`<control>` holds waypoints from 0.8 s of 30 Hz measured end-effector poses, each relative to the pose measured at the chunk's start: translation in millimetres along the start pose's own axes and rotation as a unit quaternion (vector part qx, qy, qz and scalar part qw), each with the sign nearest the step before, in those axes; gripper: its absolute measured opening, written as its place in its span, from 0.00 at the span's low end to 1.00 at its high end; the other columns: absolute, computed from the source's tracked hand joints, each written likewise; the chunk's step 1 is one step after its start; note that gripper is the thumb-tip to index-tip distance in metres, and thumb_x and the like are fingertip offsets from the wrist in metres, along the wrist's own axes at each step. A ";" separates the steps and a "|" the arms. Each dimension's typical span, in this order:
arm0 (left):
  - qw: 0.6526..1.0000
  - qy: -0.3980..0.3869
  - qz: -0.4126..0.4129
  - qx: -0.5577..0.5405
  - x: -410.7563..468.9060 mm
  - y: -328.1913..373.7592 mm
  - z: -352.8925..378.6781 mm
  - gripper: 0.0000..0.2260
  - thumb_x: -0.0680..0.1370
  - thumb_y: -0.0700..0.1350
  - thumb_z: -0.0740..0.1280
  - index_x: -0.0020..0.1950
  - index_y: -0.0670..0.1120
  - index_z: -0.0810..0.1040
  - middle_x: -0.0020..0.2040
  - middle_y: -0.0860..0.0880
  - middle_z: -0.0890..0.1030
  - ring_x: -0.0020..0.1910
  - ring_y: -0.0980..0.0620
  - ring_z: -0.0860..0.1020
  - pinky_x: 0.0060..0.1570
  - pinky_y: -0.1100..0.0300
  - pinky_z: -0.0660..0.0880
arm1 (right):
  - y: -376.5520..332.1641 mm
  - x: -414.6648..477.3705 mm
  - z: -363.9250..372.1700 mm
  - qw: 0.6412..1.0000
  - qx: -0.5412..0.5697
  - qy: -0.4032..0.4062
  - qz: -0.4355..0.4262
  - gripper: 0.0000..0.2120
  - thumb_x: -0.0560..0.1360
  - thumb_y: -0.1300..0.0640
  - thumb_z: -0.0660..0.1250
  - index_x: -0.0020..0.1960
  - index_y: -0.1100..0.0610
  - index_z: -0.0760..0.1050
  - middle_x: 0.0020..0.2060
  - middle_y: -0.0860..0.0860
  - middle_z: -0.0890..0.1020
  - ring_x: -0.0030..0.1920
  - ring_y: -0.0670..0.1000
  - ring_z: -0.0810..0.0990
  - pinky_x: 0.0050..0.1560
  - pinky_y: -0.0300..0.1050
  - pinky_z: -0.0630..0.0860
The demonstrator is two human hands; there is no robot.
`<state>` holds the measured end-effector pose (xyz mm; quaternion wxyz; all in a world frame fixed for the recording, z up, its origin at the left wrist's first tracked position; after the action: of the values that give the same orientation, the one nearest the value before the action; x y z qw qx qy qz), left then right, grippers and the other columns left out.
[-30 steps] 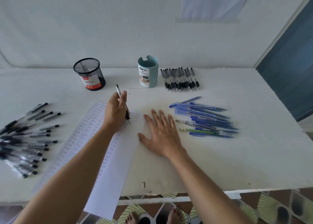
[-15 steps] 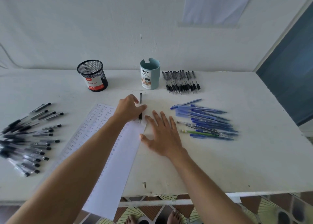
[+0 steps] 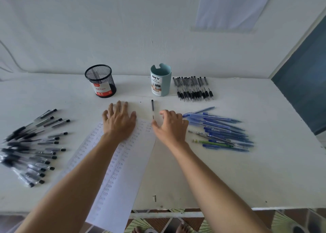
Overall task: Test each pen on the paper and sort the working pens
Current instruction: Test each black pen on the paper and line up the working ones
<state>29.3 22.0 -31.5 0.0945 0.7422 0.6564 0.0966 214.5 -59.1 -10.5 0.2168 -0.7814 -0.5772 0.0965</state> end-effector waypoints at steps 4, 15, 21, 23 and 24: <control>1.000 0.012 0.004 0.003 -0.2 0.9 -3.7 0.27 0.82 0.59 0.52 0.78 0.47 0.59 0.80 0.46 0.59 0.79 0.44 0.53 0.76 0.44 0.50 | -9.7 17.8 2.2 0.999 -0.040 -0.027 0.011 0.18 0.75 0.42 0.64 0.58 0.51 0.77 0.55 0.49 0.80 0.59 0.55 0.75 0.57 0.52 0.64; 0.999 0.026 -0.016 -0.016 7.0 5.0 -7.1 0.25 0.82 0.57 0.55 0.76 0.46 0.63 0.79 0.44 0.58 0.79 0.44 0.52 0.75 0.45 0.51 | 44.9 20.6 -46.5 0.983 0.094 0.125 0.099 0.05 0.72 0.49 0.68 0.44 0.50 0.80 0.40 0.44 0.84 0.39 0.49 0.78 0.53 0.46 0.71; 1.000 0.025 0.002 -0.009 22.3 17.1 -5.7 0.24 0.82 0.57 0.55 0.74 0.45 0.64 0.77 0.45 0.63 0.77 0.44 0.56 0.74 0.44 0.53 | 79.4 59.1 -68.4 0.960 0.111 0.191 0.173 0.06 0.73 0.50 0.66 0.46 0.50 0.80 0.44 0.45 0.83 0.40 0.50 0.75 0.51 0.48 0.61; 0.999 0.033 0.004 -0.005 23.5 18.0 -6.6 0.23 0.81 0.57 0.55 0.72 0.45 0.65 0.74 0.45 0.66 0.75 0.44 0.60 0.73 0.44 0.55 | 84.2 75.1 -70.7 0.961 0.094 0.190 0.179 0.06 0.74 0.51 0.65 0.47 0.50 0.80 0.44 0.46 0.83 0.42 0.51 0.77 0.49 0.48 0.59; 0.999 0.036 0.004 -0.005 23.5 17.9 -6.8 0.23 0.81 0.57 0.55 0.72 0.45 0.66 0.73 0.46 0.67 0.74 0.44 0.61 0.73 0.44 0.56 | 85.3 82.7 -71.3 0.963 0.079 0.187 0.179 0.07 0.75 0.51 0.65 0.48 0.50 0.80 0.45 0.47 0.84 0.44 0.52 0.78 0.49 0.48 0.58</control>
<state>47.3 43.2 -19.7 0.0743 0.7407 0.6556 0.1265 342.6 -17.7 22.6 0.3615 -0.8562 -0.3679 0.0309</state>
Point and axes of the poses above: each hand's wrist, its own x-axis towards the middle knuckle, its own z-axis out of the palm, y = z × x, the point moved 9 cm from there along x, towards the middle knuckle
